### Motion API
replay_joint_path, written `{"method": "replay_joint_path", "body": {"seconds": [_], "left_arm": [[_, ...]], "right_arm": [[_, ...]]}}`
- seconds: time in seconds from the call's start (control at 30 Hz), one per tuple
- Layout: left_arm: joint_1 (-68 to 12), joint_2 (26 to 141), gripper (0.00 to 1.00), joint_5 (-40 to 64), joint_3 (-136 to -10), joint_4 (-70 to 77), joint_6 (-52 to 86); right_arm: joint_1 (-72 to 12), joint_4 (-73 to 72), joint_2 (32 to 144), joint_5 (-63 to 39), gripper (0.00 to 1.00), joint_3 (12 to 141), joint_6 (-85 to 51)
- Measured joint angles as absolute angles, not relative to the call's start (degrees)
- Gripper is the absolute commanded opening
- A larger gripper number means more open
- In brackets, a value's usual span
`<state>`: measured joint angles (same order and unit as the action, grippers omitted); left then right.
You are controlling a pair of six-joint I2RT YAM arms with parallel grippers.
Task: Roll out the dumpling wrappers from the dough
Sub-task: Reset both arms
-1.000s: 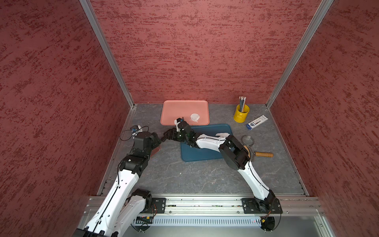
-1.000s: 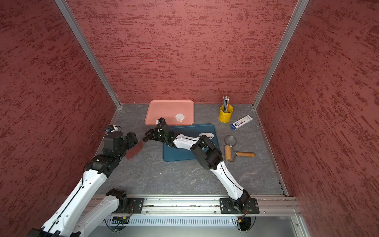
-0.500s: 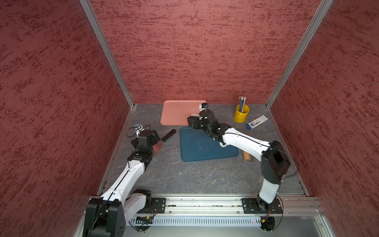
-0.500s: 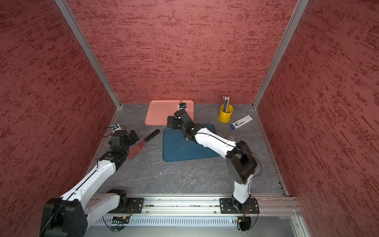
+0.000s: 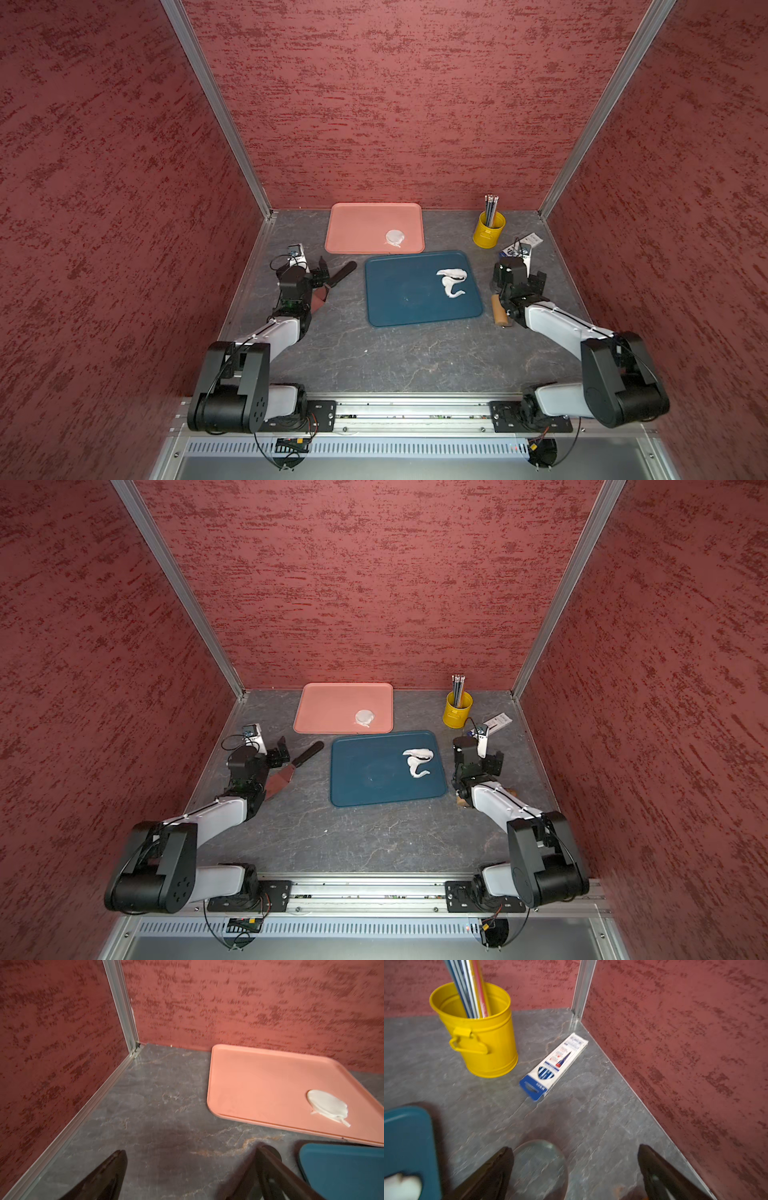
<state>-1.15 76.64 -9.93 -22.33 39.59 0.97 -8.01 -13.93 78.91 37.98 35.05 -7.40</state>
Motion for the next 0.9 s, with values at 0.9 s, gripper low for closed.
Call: {"method": "replay_joint_path", "body": {"seconds": [0.9], "left_arm": [[-0.03,88.07,1.00,-6.81,-20.05,52.56,0.75]], "right_arm": [[-4.40,-53.93,89.32,13.26,0.98,21.08,0.45]]}}
